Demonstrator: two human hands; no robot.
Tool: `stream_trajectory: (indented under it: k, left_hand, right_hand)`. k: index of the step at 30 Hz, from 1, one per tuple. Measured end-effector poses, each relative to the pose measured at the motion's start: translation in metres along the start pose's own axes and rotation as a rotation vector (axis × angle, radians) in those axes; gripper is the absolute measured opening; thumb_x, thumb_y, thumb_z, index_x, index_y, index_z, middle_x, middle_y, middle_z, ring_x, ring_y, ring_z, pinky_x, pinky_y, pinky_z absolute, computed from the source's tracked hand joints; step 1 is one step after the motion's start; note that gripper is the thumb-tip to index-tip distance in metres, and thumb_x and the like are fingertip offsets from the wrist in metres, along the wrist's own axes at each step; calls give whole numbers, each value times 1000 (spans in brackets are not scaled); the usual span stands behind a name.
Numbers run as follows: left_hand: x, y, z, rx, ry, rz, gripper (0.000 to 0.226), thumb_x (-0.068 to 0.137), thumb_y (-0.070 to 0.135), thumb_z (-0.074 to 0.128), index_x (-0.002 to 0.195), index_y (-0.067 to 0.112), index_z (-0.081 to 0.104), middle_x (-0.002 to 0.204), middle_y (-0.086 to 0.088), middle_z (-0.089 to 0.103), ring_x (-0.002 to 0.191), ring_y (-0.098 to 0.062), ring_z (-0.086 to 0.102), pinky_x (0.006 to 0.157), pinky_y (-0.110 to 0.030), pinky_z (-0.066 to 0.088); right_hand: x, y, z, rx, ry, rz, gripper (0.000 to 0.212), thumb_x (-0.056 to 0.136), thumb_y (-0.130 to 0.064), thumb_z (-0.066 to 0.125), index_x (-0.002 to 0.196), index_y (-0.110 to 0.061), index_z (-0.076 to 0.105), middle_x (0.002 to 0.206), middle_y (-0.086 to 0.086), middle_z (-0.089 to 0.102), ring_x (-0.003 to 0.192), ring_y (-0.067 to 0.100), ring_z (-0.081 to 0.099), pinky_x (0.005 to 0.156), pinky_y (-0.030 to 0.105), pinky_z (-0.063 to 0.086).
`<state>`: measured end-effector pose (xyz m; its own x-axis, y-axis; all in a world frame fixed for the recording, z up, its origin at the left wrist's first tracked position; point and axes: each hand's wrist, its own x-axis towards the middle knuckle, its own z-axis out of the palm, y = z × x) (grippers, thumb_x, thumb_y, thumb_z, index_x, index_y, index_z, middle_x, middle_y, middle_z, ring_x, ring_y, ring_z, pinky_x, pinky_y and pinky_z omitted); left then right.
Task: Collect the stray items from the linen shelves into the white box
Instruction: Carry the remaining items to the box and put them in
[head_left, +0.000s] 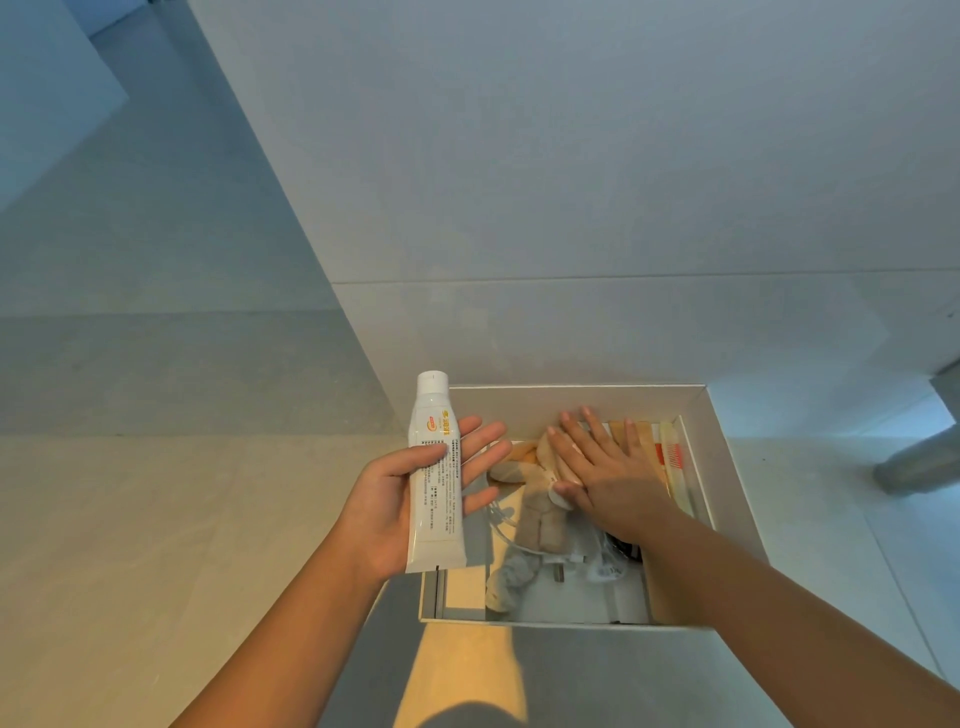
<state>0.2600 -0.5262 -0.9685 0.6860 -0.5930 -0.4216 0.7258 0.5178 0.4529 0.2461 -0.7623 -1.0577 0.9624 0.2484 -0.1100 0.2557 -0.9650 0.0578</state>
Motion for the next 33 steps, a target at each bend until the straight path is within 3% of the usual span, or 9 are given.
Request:
stream_trajectory:
  k: [10,14,18,23,28,30,33]
  left_hand:
    - [17,-8,9,35,37,16,46,83,18,42,127,8,50,127,-12,59,118,-23,55,101,-41,34]
    - [27,-12,15,22,40,15,48,83,28,42,124,9,54,128,-10,59,121,-21,53,98,-39,35]
    - [36,-17,22,-30,39,12,52,85,31,42,129,5,51,132,-12,55,121,-21,52,94,-38,39]
    - [40,-20,26,-105,5,1,53,85,30,42,130,3,48,133,-13,54,116,-23,56,90,-36,49]
    - [39,-24,25,-39,10,-56,50,86,33,42,123,4,57,136,-10,51,129,-21,41,102,-36,38]
    - [38,-26,25,9,7,-82,50,85,33,46,123,4,58,136,-9,52,126,-22,47,102,-35,39]
    - [35,-30,26,51,-22,-136,48,82,36,52,120,9,62,122,-6,59,105,-20,62,85,-32,52]
  right_hand:
    - [-11,-2,-23,27,236,17,57,86,-40,33,135,-14,46,141,12,44,129,35,39,95,63,32]
    - [-21,-1,-38,99,377,-2,61,87,-43,37,142,-18,31,148,8,32,136,34,26,99,61,19]
    - [-31,-13,-51,145,504,-171,68,87,-50,39,145,-22,16,150,5,22,140,26,12,100,65,5]
    - [-35,-31,-58,117,550,-370,72,85,-49,50,144,-20,21,150,5,23,141,26,14,110,55,9]
    - [-32,-37,-59,55,507,-410,82,76,-31,66,145,-17,22,151,6,20,141,27,15,104,58,17]
    - [-31,-38,-59,58,513,-438,78,76,-22,61,144,-15,23,150,7,22,141,27,15,107,55,18]
    - [-32,-38,-59,76,560,-473,58,88,-14,43,143,-14,25,150,7,24,141,30,14,111,51,19]
